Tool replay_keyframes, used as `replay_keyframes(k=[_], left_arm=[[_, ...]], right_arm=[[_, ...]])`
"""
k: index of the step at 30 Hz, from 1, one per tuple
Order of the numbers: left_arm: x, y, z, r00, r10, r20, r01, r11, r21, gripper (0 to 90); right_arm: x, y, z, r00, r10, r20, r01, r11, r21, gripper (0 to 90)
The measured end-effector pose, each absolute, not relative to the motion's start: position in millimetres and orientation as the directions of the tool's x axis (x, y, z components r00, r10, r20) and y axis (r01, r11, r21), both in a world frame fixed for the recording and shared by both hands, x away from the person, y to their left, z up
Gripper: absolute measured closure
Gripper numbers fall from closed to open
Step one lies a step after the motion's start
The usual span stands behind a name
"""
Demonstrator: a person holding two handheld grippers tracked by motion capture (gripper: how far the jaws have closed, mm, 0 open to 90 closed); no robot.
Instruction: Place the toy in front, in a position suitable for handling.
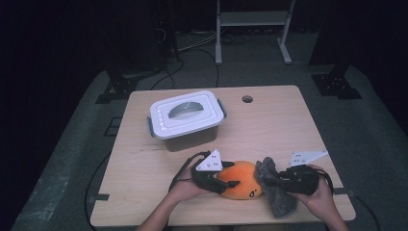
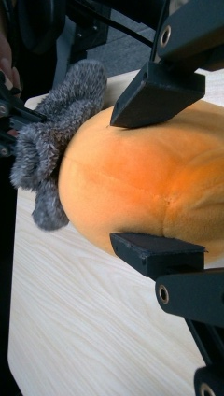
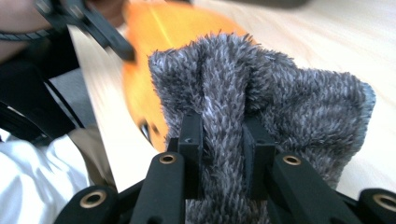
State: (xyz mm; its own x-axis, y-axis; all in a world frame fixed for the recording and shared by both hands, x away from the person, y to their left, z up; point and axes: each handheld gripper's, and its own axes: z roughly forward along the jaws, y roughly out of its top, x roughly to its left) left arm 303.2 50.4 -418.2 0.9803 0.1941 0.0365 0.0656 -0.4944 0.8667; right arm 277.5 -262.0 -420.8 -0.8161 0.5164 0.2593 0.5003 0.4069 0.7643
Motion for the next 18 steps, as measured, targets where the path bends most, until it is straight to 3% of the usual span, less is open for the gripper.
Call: replay_keyframes(k=[6, 9, 15, 18], left_arm=[[302.4, 50.5, -417.6, 0.979, 0.201, 0.045, 0.064, -0.505, 0.861, 36.4], [302.2, 51.0, -417.2, 0.977, 0.207, 0.044, 0.069, -0.509, 0.858, 36.4], [297.2, 51.0, -414.4, 0.991, 0.126, 0.035, 0.034, -0.507, 0.861, 32.8], [295.5, 49.4, -413.7, 0.99, 0.13, 0.06, 0.017, -0.521, 0.853, 33.6]], right_arm=[[274.0, -255.3, -405.7, -0.829, 0.496, 0.259, 0.469, 0.363, 0.805, 72.8], [273.8, -242.5, -404.1, -0.845, 0.481, 0.233, 0.447, 0.396, 0.802, 72.7], [279.4, -254.2, -417.6, -0.812, 0.529, 0.247, 0.489, 0.385, 0.783, 72.7], [279.6, -259.1, -421.6, -0.801, 0.537, 0.265, 0.509, 0.378, 0.773, 72.8]])
